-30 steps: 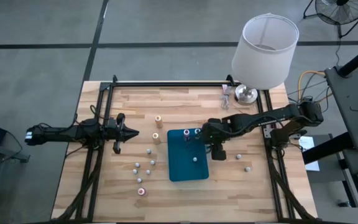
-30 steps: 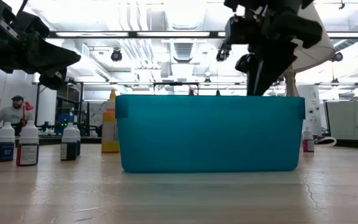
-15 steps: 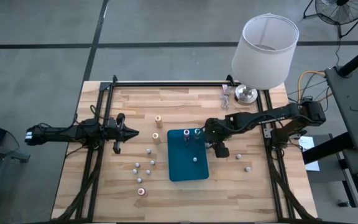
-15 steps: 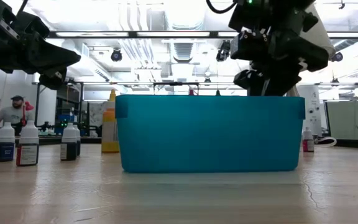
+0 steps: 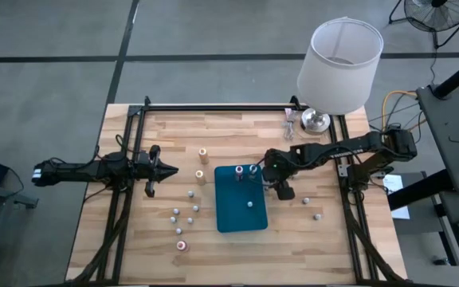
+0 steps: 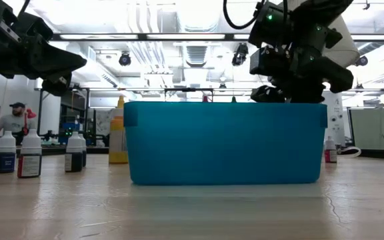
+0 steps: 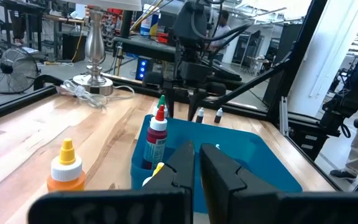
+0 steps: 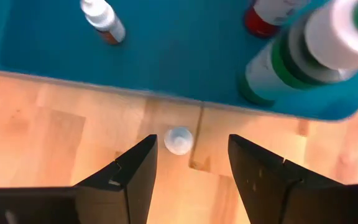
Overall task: Pick & Place food coloring
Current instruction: Put the small purple food coloring bottle into the blue bin
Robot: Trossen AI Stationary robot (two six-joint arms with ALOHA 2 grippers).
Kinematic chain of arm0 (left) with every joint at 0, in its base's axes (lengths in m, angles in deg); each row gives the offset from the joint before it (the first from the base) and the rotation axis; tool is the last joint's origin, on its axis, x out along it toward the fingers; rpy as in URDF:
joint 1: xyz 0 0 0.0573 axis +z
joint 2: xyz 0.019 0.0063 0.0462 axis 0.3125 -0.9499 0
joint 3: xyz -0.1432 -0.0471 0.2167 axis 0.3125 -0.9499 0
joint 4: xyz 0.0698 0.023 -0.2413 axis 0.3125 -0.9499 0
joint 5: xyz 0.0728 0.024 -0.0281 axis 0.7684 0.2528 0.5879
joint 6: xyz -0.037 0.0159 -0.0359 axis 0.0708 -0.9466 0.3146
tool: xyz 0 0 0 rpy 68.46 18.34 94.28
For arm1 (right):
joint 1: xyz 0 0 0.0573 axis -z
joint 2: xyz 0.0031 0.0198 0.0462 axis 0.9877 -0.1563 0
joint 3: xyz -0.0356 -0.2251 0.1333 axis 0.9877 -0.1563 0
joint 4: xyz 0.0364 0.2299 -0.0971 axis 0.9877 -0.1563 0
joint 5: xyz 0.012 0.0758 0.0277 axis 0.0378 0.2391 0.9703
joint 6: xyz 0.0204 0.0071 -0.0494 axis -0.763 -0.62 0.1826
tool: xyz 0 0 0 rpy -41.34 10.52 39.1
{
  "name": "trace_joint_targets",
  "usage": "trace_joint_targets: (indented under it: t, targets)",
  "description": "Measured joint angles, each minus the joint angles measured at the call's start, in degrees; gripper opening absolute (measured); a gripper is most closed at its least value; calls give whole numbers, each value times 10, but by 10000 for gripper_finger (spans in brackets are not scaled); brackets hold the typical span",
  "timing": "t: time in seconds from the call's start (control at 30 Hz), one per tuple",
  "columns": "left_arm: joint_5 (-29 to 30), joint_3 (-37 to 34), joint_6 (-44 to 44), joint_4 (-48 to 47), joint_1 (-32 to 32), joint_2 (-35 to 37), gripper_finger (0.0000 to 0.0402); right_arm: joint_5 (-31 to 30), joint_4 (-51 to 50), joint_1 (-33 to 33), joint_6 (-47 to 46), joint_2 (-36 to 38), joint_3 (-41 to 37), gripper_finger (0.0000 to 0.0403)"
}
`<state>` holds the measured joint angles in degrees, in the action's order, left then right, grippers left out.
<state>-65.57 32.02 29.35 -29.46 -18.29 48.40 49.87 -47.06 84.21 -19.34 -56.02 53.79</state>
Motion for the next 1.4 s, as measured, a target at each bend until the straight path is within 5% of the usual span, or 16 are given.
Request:
trace_joint_targets:
  t: [1.03, 1.4]
  targets:
    - [0, 0, 0, 0, 0, 0, 0, 37, 45, 0, 40, -35, -15, 188]
    - [0, 0, 0, 0, 0, 0, 0, 32, 45, 0, 33, -35, -15, 135]
